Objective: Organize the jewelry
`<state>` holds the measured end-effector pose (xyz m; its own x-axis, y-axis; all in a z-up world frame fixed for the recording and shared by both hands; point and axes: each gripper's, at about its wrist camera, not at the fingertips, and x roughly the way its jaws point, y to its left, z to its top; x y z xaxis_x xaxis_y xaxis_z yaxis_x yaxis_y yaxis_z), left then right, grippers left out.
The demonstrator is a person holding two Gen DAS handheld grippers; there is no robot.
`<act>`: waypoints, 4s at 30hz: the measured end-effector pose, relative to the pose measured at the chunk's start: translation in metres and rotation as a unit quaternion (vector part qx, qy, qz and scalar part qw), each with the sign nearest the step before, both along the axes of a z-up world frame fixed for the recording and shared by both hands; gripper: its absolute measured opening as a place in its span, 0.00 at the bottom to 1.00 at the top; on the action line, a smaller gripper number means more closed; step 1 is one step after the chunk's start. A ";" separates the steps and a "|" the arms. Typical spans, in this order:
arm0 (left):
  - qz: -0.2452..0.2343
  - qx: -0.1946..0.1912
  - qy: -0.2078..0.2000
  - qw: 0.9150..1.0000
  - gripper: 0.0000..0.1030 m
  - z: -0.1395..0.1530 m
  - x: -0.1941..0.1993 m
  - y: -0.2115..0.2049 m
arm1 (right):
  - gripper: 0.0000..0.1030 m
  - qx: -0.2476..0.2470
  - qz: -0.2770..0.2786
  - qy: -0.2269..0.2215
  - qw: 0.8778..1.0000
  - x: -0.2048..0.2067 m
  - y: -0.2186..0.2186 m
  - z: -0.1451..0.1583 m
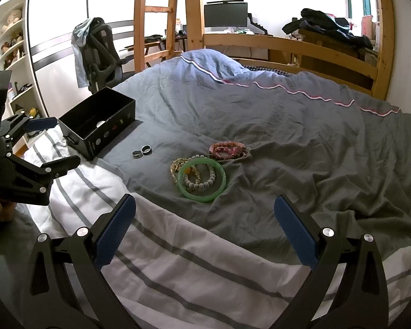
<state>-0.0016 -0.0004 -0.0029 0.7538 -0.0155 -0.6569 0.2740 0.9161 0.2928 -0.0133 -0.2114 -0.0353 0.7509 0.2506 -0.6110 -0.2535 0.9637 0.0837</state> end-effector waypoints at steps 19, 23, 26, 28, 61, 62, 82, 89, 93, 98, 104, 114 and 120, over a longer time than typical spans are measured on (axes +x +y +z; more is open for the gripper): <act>-0.042 -0.007 0.027 0.999 0.87 -0.038 0.051 -0.037 | 0.97 0.055 -0.009 0.034 0.998 0.050 -0.013 -0.018; -0.035 -0.026 0.060 0.997 0.82 -0.050 0.073 -0.041 | 0.93 0.058 0.004 0.036 0.998 0.065 -0.007 -0.023; -0.019 -0.030 0.085 0.996 0.80 -0.062 0.089 -0.045 | 0.93 0.060 0.024 0.043 0.997 0.076 0.001 -0.029; -0.002 -0.025 0.099 0.995 0.79 -0.071 0.100 -0.045 | 0.93 0.055 0.037 0.051 0.996 0.082 0.009 -0.035; 0.000 -0.110 0.109 0.988 0.19 -0.056 0.117 -0.030 | 0.09 0.083 0.013 0.055 0.995 0.107 -0.002 -0.048; -0.002 -0.112 0.105 0.988 0.19 -0.054 0.116 -0.030 | 0.09 0.086 0.010 0.050 0.995 0.106 -0.003 -0.046; -0.076 -0.152 0.041 0.985 0.19 -0.012 0.081 -0.035 | 0.09 0.169 0.004 -0.027 0.985 0.091 -0.031 -0.011; -0.059 -0.140 0.038 0.988 0.19 0.001 0.067 -0.027 | 0.09 0.159 0.010 -0.032 0.987 0.083 -0.025 -0.002; -0.047 -0.135 0.039 0.989 0.19 0.008 0.057 -0.019 | 0.09 0.146 0.016 -0.036 0.988 0.074 -0.017 0.011; -0.032 -0.134 0.031 0.990 0.19 0.019 0.044 -0.002 | 0.09 0.139 0.025 -0.036 0.989 0.063 -0.002 0.025; -0.001 -0.123 0.008 0.992 0.19 0.034 0.036 0.027 | 0.09 0.138 0.036 -0.037 0.989 0.055 0.021 0.044; 0.040 -0.135 0.002 0.990 0.19 0.044 0.042 0.073 | 0.09 0.104 0.053 -0.031 0.993 0.059 0.063 0.056; 0.063 -0.148 -0.004 0.987 0.19 0.045 0.048 0.098 | 0.09 0.098 0.067 -0.036 0.992 0.066 0.085 0.070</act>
<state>0.0467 0.0976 0.0422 0.7672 -0.1113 -0.6316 0.1506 0.9886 0.0087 0.0528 -0.1261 0.0351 0.7420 0.4601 -0.4877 -0.3909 0.8878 0.2429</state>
